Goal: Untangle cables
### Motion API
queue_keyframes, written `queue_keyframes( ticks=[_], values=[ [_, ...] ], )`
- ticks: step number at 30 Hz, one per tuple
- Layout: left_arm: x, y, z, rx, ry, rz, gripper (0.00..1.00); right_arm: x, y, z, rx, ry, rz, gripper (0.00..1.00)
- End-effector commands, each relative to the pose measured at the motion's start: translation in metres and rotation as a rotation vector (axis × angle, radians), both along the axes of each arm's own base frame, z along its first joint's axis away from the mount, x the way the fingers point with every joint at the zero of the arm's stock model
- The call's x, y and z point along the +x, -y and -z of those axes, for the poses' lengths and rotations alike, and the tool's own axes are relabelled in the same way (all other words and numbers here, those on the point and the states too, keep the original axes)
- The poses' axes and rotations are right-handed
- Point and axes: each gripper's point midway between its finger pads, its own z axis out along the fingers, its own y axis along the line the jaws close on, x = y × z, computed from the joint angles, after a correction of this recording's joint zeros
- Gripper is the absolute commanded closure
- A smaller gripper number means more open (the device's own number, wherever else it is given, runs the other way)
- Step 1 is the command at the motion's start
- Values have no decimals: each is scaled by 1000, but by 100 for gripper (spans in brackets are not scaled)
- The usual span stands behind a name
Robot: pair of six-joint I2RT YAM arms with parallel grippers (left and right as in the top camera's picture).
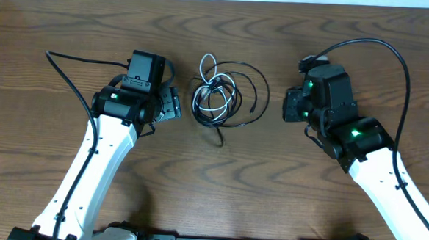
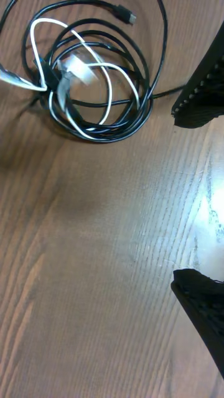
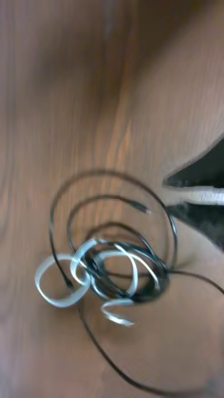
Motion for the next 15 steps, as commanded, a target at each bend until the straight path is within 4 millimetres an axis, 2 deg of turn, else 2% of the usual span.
queue_keyframes(
  ticks=[1,4,5,9,10,13,15],
  values=[
    [2,-1,-3,-8,8,-12,21,5,16,-2,-57,21,83,73],
    [9,9,-6,-52,37,18,15,-3,10,4,-83,-5,6,61],
    [11,11,-8,-59,48,32,14,-4,13,6,-99,-14,5,60],
    [35,31,-15,-104,139,156,9,-7,51,14,-225,-45,125,51],
    [42,33,-14,-99,153,171,9,-8,58,15,-236,-53,143,48],
    [58,36,-1,-94,156,182,10,-10,69,16,-236,-72,168,44],
    [65,42,14,-107,134,195,17,-12,75,17,-240,-84,181,42]
  ],
)
